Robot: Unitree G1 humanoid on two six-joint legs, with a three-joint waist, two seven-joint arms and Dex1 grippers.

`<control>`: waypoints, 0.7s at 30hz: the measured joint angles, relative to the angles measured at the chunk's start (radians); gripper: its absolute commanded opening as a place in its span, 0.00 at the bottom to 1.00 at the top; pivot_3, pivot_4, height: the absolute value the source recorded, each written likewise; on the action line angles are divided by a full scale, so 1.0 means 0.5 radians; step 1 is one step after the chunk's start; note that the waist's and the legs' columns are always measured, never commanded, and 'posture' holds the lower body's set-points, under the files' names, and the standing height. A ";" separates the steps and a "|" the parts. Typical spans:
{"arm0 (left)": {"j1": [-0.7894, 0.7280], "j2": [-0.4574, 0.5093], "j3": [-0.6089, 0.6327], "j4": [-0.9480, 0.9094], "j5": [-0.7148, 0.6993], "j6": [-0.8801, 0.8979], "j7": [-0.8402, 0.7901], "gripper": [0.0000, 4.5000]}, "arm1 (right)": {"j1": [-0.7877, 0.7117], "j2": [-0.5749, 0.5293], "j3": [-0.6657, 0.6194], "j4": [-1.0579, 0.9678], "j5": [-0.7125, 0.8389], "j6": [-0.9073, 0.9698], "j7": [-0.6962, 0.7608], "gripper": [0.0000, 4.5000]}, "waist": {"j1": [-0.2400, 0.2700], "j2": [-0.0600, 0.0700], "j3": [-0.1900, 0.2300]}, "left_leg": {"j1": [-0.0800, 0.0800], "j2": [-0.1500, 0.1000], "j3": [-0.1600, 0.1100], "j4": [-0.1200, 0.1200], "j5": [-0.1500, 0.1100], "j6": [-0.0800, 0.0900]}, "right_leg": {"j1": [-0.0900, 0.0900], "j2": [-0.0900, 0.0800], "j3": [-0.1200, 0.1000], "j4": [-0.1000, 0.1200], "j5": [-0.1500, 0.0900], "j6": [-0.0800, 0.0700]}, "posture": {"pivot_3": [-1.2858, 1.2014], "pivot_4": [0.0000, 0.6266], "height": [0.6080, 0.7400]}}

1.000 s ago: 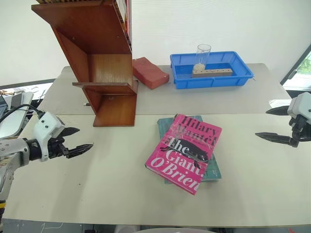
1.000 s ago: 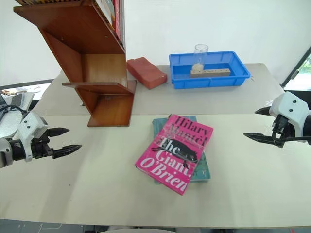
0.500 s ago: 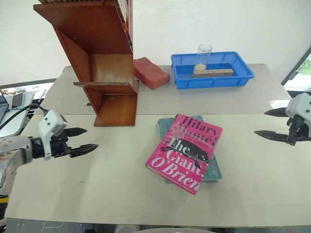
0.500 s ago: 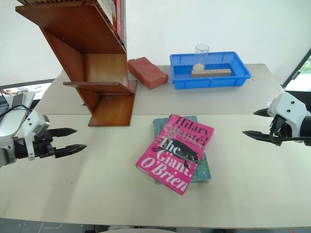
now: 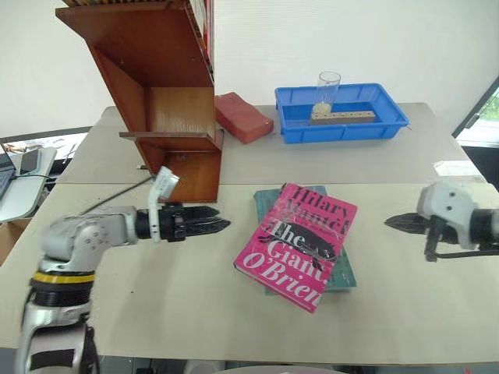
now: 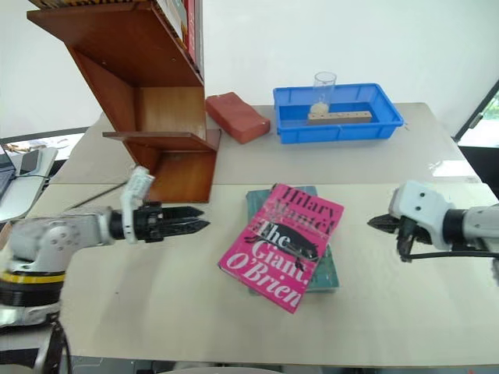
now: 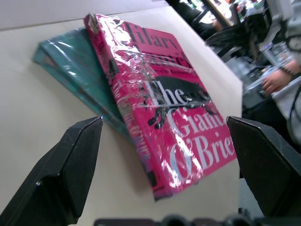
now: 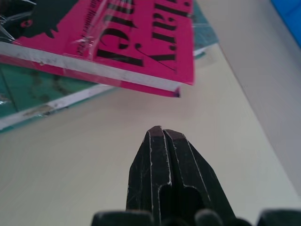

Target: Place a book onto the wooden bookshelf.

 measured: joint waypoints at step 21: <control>-0.158 -0.682 -0.053 0.747 0.176 0.002 0.174 1.00 | -0.319 0.430 0.559 -0.064 -0.168 0.094 -0.146 0.01 | -0.003 -0.002 0.000 | -0.003 -0.003 -0.005 0.001 0.000 0.000 | 0.000 0.000 -0.001 -0.001 0.002 0.001 | 0.52 0.24 0.31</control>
